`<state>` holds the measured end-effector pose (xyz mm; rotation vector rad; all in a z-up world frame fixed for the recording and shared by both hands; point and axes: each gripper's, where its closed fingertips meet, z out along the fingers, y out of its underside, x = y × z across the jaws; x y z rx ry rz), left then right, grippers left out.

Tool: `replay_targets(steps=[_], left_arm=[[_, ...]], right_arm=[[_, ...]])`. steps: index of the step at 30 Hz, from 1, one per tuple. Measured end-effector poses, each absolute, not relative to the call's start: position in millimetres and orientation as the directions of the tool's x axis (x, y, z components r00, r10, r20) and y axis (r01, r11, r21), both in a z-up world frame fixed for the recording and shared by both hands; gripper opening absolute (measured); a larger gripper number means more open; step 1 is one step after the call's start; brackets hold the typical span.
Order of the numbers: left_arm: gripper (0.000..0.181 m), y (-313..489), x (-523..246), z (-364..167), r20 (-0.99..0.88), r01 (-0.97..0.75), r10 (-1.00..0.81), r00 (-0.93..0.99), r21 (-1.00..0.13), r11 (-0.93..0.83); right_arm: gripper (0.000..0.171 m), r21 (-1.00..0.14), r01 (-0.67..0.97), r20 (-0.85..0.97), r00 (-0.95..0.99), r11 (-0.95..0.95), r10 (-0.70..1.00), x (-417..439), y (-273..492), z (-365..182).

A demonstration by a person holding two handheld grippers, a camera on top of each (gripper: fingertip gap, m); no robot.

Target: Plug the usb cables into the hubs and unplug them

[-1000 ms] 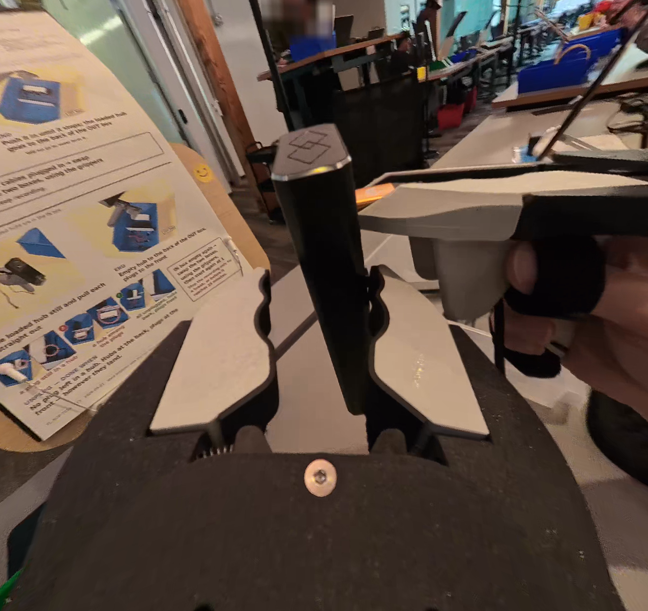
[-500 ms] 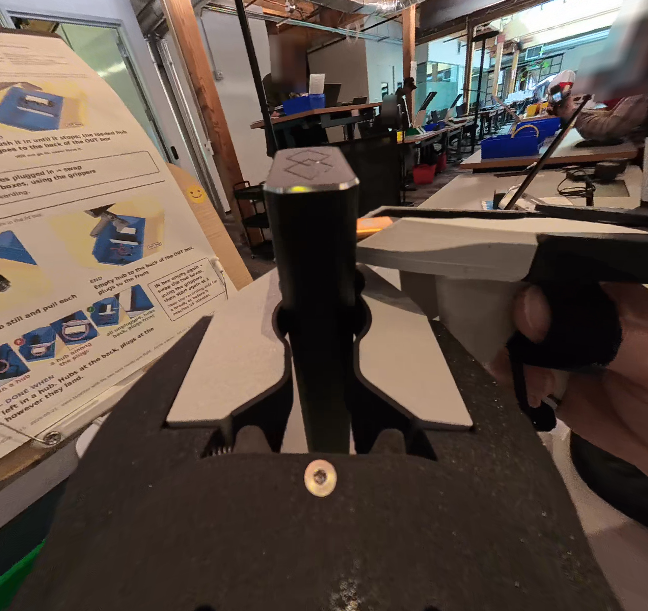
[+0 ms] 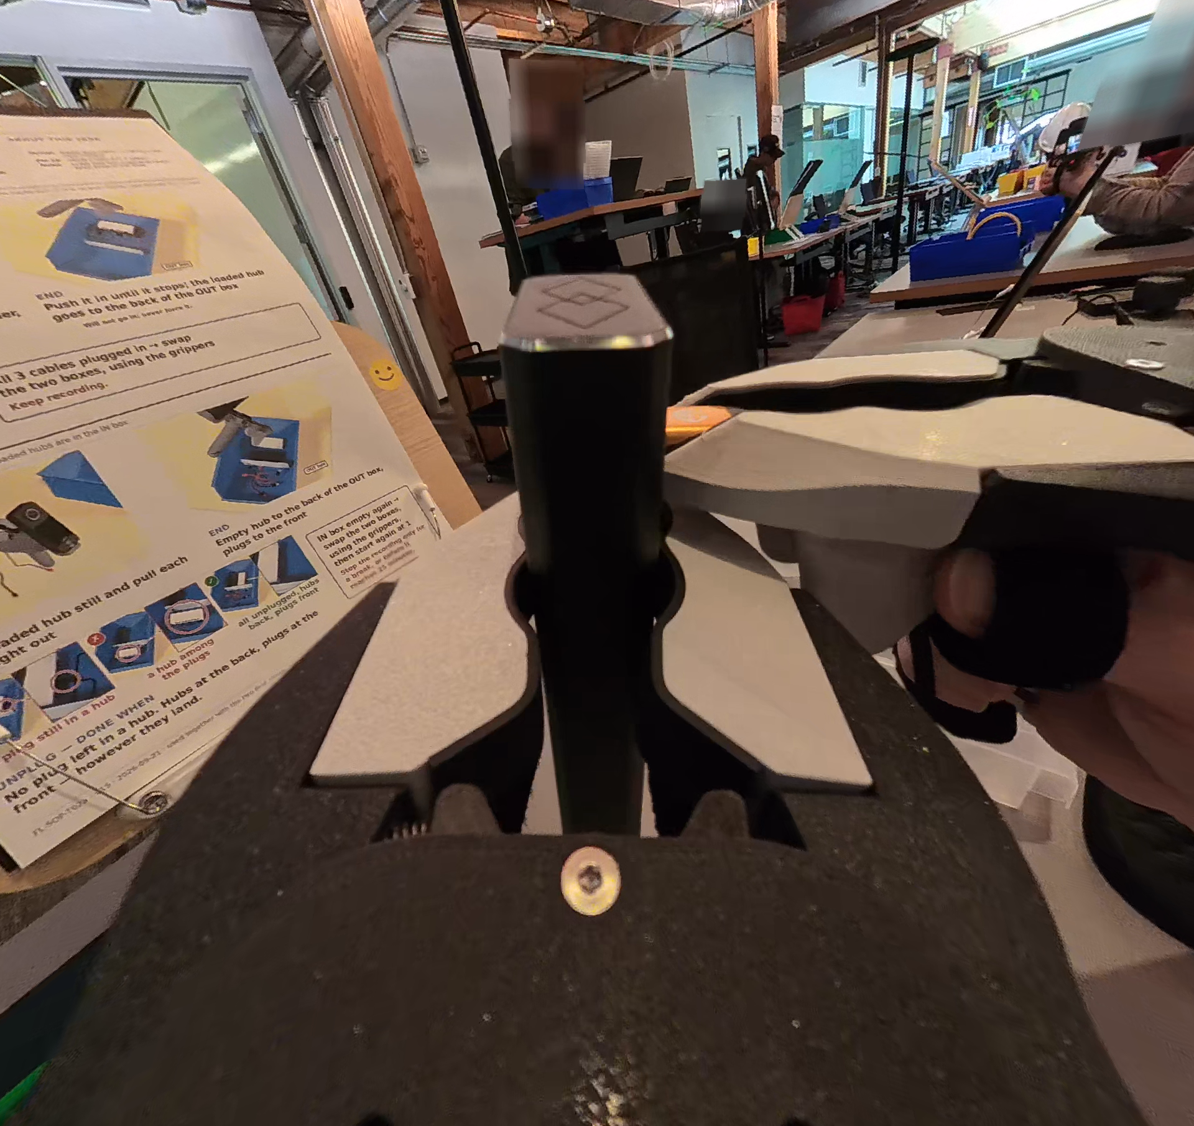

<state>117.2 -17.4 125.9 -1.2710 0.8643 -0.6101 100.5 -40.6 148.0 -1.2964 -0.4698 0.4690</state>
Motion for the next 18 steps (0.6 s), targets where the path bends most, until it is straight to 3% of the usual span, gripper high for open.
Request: replay_targets(steps=[18], left_arm=[[0.03, -14.3, 116.2, 122.1, -0.135, -0.046, -0.839, 0.527, -0.99, 0.131]], right_arm=[[0.016, -0.969, 0.078, 0.18, 0.872, 0.234, 0.455, 101.2, -37.3, 144.0]])
